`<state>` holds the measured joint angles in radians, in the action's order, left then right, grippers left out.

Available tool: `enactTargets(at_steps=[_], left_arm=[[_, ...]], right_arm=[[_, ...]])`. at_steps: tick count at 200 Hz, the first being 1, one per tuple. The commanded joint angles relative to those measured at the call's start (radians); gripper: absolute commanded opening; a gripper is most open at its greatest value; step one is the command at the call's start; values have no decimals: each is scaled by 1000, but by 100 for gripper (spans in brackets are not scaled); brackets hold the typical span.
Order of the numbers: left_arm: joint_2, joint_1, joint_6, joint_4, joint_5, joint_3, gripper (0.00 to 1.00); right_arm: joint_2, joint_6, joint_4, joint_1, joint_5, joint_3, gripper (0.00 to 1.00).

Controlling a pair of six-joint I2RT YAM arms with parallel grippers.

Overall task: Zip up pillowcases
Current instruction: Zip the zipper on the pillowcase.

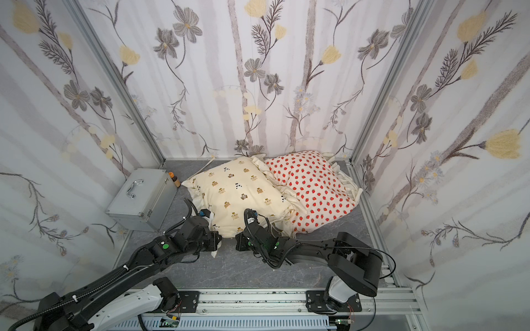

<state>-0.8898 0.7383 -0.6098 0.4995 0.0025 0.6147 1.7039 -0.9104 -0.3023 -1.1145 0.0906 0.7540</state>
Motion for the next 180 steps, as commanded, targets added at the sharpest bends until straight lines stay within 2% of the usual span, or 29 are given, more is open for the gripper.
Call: enactTargets(at_steps=[1, 128, 180], left_arm=[[24, -5, -23, 32, -63, 2, 0], [126, -31, -74, 117, -163, 6, 0], [149, -36, -82, 114, -164, 4, 0]], right_arm=[[-12, 12, 42, -1, 58, 22, 0], [-57, 28, 198, 2, 163, 64, 0], [-67, 59, 173, 7, 136, 64, 0]])
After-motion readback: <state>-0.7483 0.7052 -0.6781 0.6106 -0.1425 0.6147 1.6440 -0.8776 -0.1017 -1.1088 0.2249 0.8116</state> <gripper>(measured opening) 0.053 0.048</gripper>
